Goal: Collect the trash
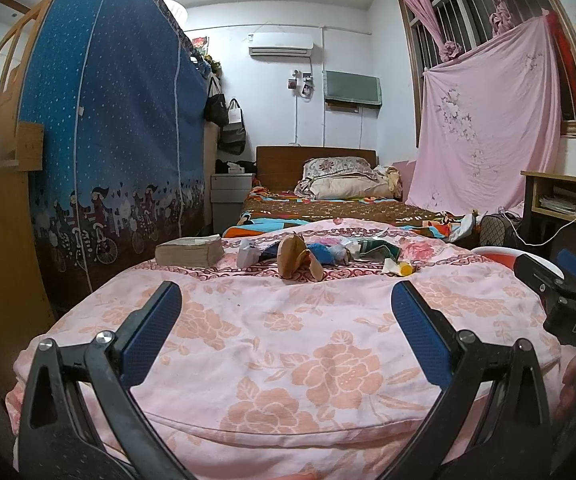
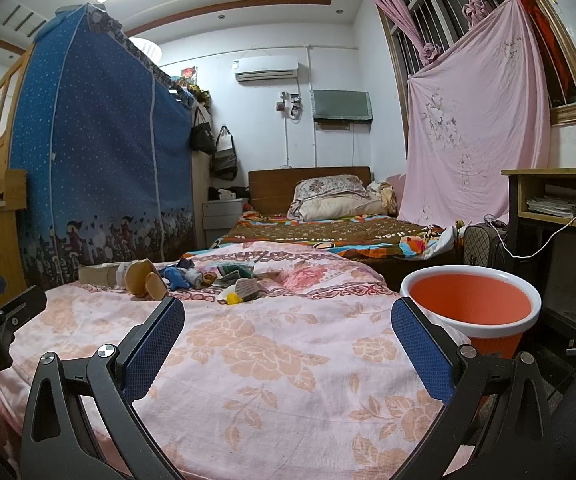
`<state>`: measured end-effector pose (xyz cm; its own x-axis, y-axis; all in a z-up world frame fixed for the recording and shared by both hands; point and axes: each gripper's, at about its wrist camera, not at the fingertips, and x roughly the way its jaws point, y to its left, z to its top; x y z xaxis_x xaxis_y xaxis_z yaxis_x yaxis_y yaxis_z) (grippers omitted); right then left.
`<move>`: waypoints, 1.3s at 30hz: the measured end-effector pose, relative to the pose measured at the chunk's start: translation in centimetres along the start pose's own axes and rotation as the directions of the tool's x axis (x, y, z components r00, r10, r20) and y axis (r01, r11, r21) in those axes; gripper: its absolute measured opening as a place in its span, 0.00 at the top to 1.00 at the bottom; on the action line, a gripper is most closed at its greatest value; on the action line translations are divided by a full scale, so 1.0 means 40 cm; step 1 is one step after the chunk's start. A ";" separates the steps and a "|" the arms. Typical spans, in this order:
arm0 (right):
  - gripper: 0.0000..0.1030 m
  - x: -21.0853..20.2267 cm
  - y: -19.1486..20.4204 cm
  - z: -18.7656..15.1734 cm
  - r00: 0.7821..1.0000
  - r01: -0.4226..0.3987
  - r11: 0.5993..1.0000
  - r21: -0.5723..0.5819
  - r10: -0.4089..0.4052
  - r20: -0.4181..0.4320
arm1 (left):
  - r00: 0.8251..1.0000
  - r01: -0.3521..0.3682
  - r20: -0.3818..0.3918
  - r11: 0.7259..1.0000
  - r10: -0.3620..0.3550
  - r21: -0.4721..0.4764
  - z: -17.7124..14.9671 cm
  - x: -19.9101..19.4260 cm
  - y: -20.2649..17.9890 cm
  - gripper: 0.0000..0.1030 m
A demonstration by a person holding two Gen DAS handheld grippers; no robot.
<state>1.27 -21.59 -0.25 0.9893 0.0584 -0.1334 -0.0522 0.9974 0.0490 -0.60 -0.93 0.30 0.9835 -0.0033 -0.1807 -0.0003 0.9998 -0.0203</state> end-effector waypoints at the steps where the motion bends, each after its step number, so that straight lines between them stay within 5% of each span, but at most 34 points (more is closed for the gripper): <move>1: 0.00 0.000 0.000 0.000 1.000 0.000 1.000 0.000 0.000 0.000 | 1.000 -0.001 0.000 1.000 0.001 0.001 0.000 0.000 0.000 0.11; 39: 0.00 0.001 0.000 -0.001 1.000 0.001 1.000 -0.001 -0.001 -0.004 | 1.000 -0.001 0.001 1.000 0.001 -0.003 0.002 -0.001 0.007 0.11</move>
<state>1.28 -21.59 -0.30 0.9889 0.0578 -0.1370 -0.0517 0.9975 0.0478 -0.63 -0.64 0.37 0.9837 -0.0025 -0.1797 -0.0017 0.9997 -0.0233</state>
